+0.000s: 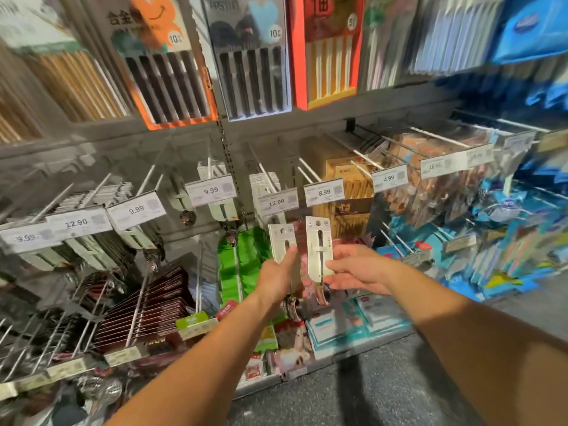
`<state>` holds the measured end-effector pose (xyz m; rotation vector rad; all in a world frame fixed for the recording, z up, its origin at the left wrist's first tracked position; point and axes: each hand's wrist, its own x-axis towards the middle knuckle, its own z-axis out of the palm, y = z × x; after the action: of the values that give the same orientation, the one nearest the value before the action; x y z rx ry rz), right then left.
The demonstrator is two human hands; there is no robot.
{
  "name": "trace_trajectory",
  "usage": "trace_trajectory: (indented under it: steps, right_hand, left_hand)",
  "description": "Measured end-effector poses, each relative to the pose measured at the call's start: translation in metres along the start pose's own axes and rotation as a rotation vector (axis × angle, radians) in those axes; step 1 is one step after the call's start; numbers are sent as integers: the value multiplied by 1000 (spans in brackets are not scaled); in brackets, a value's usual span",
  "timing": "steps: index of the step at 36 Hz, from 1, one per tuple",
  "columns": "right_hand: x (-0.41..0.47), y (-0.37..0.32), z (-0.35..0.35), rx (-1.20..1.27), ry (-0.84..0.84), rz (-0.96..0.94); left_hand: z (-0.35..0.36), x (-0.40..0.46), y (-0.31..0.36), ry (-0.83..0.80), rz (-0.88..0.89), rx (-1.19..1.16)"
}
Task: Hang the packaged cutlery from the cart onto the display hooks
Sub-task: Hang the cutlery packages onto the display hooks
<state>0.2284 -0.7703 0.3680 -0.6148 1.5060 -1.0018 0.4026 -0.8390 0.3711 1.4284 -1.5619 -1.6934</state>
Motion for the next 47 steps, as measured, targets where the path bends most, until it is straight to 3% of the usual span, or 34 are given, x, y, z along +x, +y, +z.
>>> trace_trajectory:
  steps: [9, 12, 21, 34, 47]
  right_hand:
    - [5, 24, -11, 80, 272, -122]
    - [16, 22, -16, 93, 276, -137]
    - [61, -7, -45, 38, 204, -187]
    - [75, -24, -50, -14, 149, -275]
    - [90, -34, -47, -101, 260, -213]
  left_hand:
    - [13, 5, -6, -82, 7, -68]
    - [26, 11, -6, -100, -14, -108]
    - [53, 58, 13, 53, -14, -338]
    - [67, 69, 18, 166, 51, -286]
    - [68, 74, 13, 137, 40, -211]
